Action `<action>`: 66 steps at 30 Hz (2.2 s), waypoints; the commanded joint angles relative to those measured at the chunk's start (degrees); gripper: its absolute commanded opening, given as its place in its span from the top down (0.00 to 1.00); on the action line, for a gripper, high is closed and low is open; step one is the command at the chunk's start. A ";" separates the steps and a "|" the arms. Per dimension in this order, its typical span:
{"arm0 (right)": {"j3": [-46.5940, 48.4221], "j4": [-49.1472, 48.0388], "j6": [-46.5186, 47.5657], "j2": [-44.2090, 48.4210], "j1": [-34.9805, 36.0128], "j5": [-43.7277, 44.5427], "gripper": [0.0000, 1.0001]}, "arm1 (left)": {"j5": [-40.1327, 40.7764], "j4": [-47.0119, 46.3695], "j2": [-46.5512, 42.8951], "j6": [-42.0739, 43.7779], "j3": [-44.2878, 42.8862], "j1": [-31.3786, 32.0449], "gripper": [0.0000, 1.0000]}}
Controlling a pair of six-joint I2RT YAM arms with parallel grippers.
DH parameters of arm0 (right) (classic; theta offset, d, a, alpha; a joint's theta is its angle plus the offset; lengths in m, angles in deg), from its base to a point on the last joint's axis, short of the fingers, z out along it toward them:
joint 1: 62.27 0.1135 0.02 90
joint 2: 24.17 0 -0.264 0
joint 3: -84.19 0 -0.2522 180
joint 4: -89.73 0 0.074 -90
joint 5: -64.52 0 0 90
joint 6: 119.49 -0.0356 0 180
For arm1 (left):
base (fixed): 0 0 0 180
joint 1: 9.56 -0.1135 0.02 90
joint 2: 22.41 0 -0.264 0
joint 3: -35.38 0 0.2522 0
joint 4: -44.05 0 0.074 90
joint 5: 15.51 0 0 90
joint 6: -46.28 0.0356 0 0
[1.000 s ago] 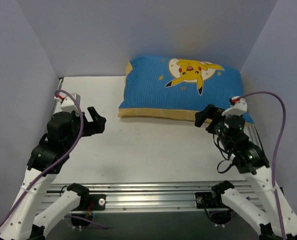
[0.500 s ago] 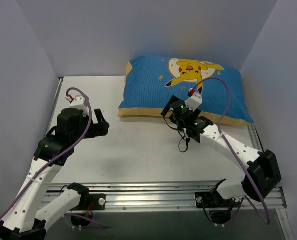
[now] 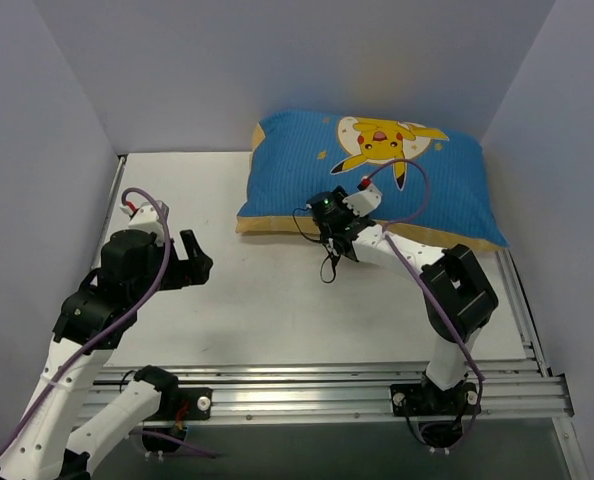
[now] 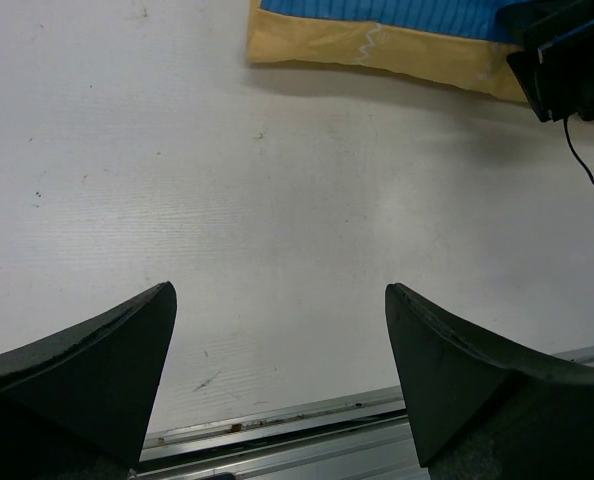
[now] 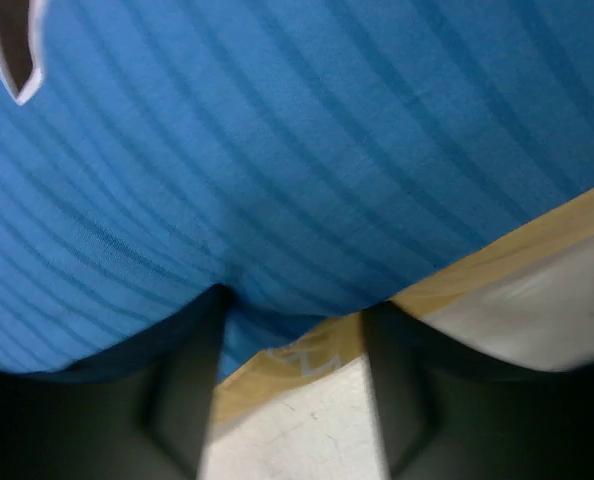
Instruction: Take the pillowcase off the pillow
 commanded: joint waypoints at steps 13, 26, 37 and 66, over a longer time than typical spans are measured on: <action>-18.75 -8.81 11.67 14.09 -2.94 -24.27 1.00 | -0.44 -2.57 1.67 2.33 -2.28 0.13 0.06; -27.66 37.52 7.81 58.20 -1.00 -18.94 0.72 | -7.54 -18.20 27.92 7.00 -18.44 1.01 0.06; -17.27 50.29 0.16 57.80 -1.88 4.96 0.10 | -23.10 -28.50 54.65 0.41 -32.78 6.28 0.06; 33.59 4.29 39.35 -19.63 -9.96 -47.06 0.17 | -21.63 -35.81 35.16 -9.54 3.97 1.89 0.04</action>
